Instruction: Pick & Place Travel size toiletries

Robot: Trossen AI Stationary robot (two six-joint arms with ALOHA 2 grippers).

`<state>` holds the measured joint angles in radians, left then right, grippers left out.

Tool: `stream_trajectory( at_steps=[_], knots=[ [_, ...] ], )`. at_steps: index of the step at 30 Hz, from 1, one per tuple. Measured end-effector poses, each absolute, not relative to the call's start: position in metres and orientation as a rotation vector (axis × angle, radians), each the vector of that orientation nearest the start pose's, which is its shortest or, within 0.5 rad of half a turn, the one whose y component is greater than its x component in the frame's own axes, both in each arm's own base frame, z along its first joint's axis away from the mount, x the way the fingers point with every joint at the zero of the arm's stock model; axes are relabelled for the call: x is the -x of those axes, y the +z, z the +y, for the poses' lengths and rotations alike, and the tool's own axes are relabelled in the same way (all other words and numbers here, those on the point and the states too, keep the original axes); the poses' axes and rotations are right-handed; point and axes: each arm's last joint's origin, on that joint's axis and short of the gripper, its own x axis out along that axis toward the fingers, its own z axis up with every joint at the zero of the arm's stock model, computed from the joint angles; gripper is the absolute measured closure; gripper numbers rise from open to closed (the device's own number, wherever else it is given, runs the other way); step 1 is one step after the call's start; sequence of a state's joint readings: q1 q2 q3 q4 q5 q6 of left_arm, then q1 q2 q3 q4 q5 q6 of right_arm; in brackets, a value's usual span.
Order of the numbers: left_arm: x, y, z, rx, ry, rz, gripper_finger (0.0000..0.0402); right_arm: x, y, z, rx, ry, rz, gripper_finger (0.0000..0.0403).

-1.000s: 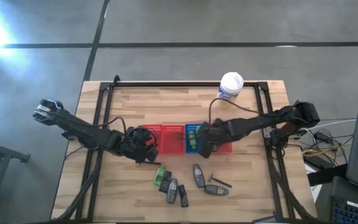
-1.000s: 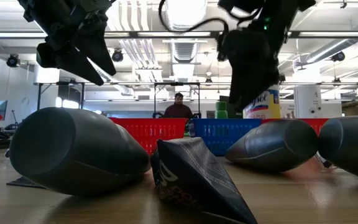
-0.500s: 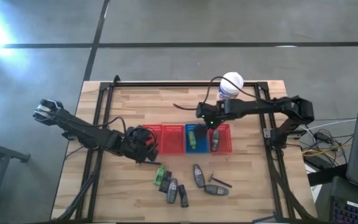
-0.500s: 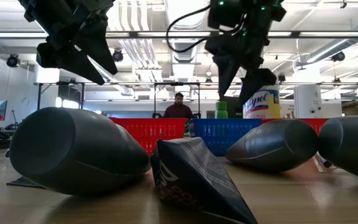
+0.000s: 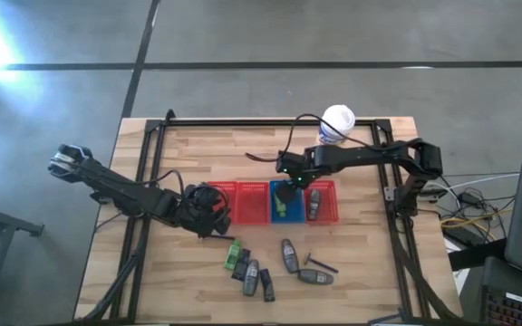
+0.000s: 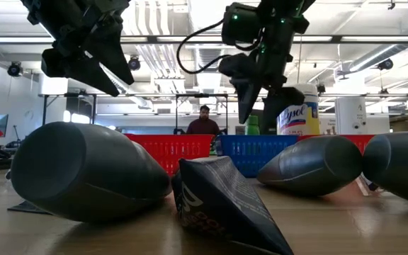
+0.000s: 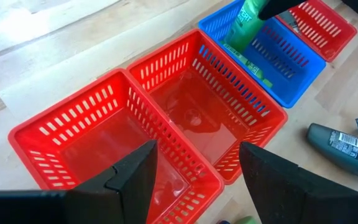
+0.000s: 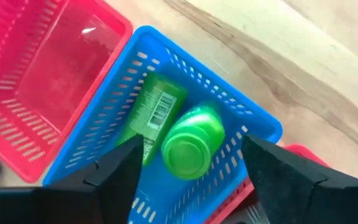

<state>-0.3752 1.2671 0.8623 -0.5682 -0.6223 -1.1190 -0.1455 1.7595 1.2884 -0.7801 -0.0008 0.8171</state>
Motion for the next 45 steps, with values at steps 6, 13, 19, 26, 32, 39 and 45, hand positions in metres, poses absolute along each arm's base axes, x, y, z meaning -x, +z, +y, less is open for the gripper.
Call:
stream_trajectory(
  at_steps=[6, 13, 19, 26, 32, 39, 45],
  knots=[
    [-0.231, 0.239, -0.073, 0.552, 0.64, 0.617, 0.017, -0.345, 0.204, -0.051, -0.781, -0.659, 1.151, 0.0189],
    [-0.231, 0.239, -0.073, 0.516, 0.626, 0.627, 0.017, -0.349, 0.209, -0.052, -0.766, -0.679, 1.115, 0.0248],
    [-0.231, 0.239, -0.073, 0.491, 0.617, 0.634, 0.017, -0.347, 0.209, -0.051, -0.77, -0.685, 1.134, 0.0298],
    [-0.231, 0.239, -0.073, 0.479, 0.612, 0.638, 0.017, -0.345, 0.215, -0.048, -0.767, -0.627, 1.152, 0.031],
    [-0.231, 0.239, -0.073, 0.48, 0.613, 0.638, 0.017, -0.344, 0.222, -0.041, -0.872, -0.493, 1.185, 0.0307],
    [-0.231, 0.239, -0.073, 0.483, 0.613, 0.636, 0.017, -0.344, 0.22, -0.031, -0.83, -0.485, 1.197, 0.0278],
    [-0.231, 0.239, -0.073, 0.487, 0.613, 0.63, 0.017, -0.344, 0.219, -0.027, -0.712, -0.55, 1.175, 0.0229]
  ],
)
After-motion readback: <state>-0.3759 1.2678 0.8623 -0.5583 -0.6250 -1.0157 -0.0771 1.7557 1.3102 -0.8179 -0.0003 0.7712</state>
